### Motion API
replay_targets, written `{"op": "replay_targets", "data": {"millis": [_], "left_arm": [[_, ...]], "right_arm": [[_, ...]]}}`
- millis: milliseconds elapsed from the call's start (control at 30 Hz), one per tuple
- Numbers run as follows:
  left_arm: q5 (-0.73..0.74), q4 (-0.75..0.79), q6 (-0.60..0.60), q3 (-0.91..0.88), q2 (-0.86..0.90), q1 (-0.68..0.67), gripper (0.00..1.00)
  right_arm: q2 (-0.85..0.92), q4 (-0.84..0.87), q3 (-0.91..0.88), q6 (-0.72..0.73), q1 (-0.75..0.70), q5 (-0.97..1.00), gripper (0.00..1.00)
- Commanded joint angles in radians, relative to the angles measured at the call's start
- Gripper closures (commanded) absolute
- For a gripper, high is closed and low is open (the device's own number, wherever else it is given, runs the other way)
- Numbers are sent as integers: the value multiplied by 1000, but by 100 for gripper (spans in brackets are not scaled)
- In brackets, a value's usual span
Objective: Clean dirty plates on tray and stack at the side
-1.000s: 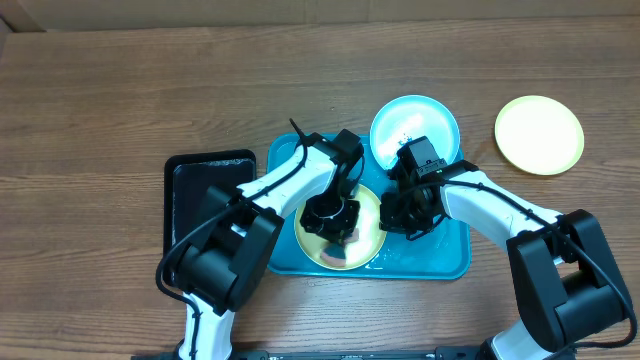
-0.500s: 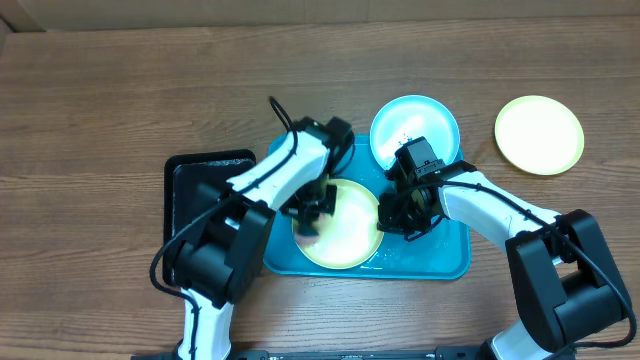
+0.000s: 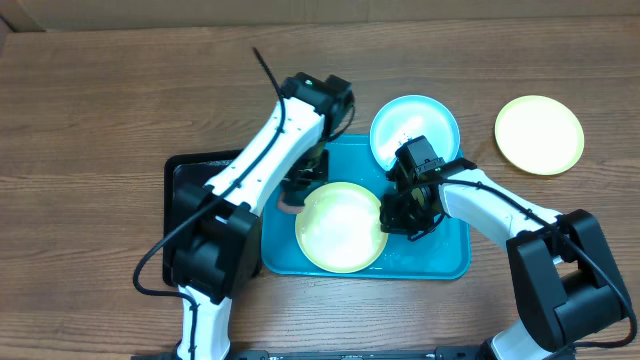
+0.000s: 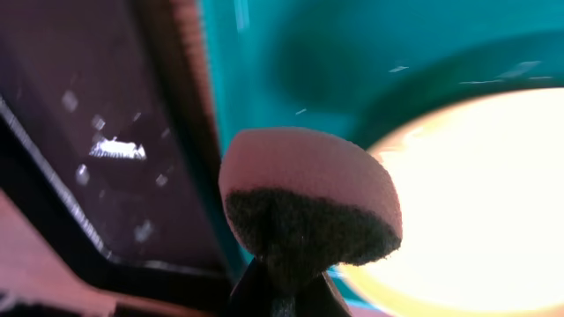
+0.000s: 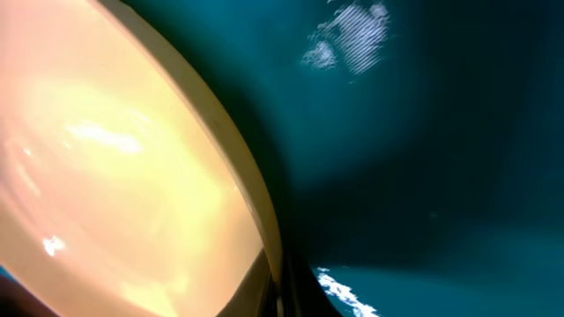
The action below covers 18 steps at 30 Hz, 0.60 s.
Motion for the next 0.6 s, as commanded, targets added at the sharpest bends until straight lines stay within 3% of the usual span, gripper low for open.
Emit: {"op": "replay_targets", "data": {"millis": [0,300,567], "left_arm": [[-19,-36,-40,18,-17,96,96],[2,-62,-11,-37,-103,308,95],[171,178,88,-417,-225,393,96]], "right_arm": [[5,-48,82,-47,-2,100,96],[-1,-242,323,-98,5,182,96],[-19,-306,469,-176,6,211,96]]}}
